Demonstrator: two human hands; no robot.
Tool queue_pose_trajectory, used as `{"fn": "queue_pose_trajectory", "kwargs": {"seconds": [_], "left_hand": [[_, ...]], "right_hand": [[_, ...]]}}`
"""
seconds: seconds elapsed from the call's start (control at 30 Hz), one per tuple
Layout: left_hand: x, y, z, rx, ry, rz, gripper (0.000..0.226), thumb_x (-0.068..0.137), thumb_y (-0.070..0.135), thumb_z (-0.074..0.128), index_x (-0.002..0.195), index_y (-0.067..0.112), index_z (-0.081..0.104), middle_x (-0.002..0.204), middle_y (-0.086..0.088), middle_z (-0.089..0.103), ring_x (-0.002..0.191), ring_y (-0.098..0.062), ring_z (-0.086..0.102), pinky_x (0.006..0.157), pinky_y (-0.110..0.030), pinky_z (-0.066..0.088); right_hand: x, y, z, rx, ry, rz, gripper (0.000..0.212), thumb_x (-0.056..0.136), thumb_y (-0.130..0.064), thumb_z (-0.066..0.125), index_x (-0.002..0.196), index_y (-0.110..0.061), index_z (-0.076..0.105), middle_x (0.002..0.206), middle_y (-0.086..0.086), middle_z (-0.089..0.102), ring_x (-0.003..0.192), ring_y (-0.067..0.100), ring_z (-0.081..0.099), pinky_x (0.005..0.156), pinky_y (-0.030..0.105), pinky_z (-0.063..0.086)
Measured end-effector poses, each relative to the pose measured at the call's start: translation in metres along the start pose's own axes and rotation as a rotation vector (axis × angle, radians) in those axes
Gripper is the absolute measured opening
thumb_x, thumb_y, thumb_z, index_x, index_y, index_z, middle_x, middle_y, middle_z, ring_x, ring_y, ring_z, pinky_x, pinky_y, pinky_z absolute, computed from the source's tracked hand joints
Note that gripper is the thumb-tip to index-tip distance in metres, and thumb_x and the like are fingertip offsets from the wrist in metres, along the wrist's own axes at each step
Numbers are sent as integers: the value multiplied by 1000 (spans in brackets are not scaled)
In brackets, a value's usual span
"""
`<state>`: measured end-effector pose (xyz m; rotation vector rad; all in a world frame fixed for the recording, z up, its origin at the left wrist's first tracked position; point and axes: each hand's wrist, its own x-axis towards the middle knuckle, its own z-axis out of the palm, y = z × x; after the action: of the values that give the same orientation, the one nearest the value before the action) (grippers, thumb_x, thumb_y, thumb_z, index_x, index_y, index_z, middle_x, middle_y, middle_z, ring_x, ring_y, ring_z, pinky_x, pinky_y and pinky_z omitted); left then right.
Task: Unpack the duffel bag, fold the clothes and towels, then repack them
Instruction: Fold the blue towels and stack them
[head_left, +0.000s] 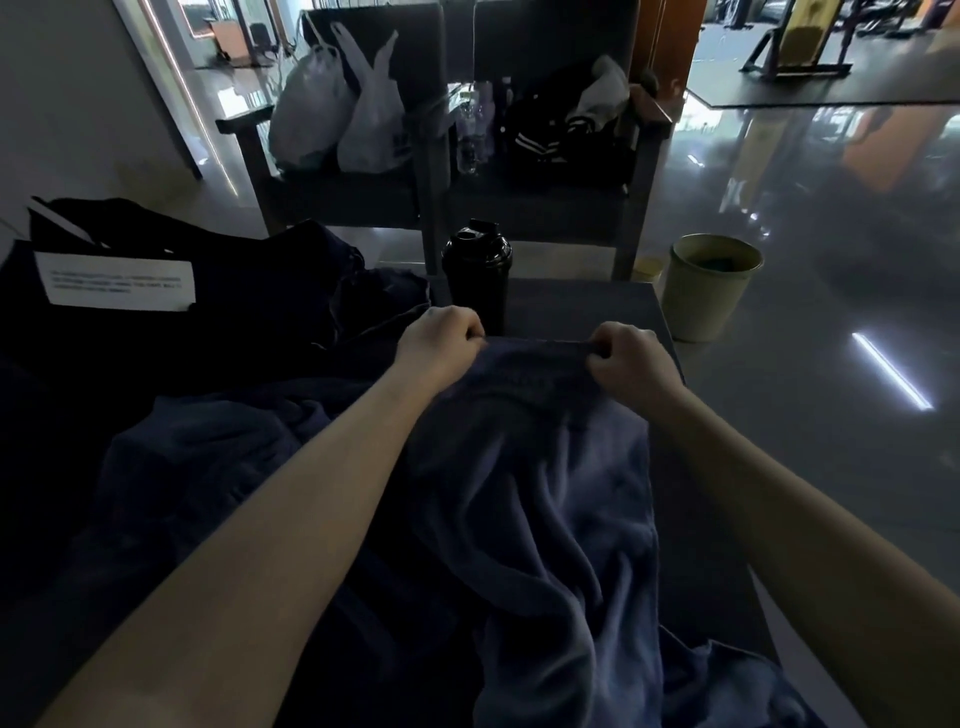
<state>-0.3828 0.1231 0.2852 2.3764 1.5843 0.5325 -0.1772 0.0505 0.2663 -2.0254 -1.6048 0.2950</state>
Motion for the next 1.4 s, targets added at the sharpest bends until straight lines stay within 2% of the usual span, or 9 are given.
{"fn": "queue_pose_trajectory", "kwargs": {"seconds": [0.13,0.4,0.53,0.63,0.87,1.0,1.13,1.27,1.4], "left_hand": [[5,-18,16,103,-78,-76,31,88,1,48,108,18,66,115,-6,61,102,-26,59,82,-39,51],[30,-35,35,223,55,-207,28,92,4,46,117,8,58,123,-14,55,111,-32,52,84,-41,45],[-10,-14,53,321,43,-25,29,96,24,43,120,14,55,125,-7,50,116,-27,46,95,-40,35],[-46,-11,63,239,-269,-97,44,98,45,36,125,16,53,136,-7,45,128,-27,39,103,-46,31],[-47,-34,75,307,-485,10,71,97,56,26,153,18,3,161,-5,-7,147,-21,-4,119,-43,7],[-25,-34,79,380,-356,8,63,99,50,31,151,17,17,160,-4,8,147,-22,5,118,-45,9],[-49,-1,73,190,-187,142,48,96,47,42,135,20,46,136,0,45,128,-19,39,105,-37,32],[-90,-2,71,159,-526,232,58,96,53,37,148,26,30,158,5,18,145,-15,15,117,-38,16],[-91,-16,68,271,-480,127,56,100,50,29,150,27,19,160,3,9,146,-17,7,118,-44,9]], "right_hand": [[10,17,-6,-121,12,52,20,82,-17,53,96,-16,66,99,9,67,93,32,60,84,44,48],[25,28,4,-359,287,9,21,88,-6,50,106,-5,59,115,16,52,107,33,48,83,42,41],[-33,17,35,-228,-26,-123,26,91,-28,51,109,-13,62,119,7,57,108,27,51,82,36,43],[-65,28,58,-383,-301,-103,52,94,-49,40,139,-23,40,151,0,33,137,21,29,109,42,27],[-24,56,60,-445,-351,-61,64,96,-58,23,151,-28,10,160,-6,1,147,14,1,117,49,-1],[-2,55,49,-577,-255,-83,62,96,-54,31,149,-22,22,160,1,3,147,20,0,115,52,-3],[-44,33,41,-432,-128,-91,39,95,-37,42,129,-19,50,144,5,41,133,24,35,113,45,14],[-87,42,47,-373,-383,-38,56,98,-46,33,149,-25,21,159,0,10,146,19,8,117,44,5],[-71,51,49,-379,-313,-97,53,100,-46,26,149,-28,18,160,-5,3,147,16,1,117,48,1]]}}
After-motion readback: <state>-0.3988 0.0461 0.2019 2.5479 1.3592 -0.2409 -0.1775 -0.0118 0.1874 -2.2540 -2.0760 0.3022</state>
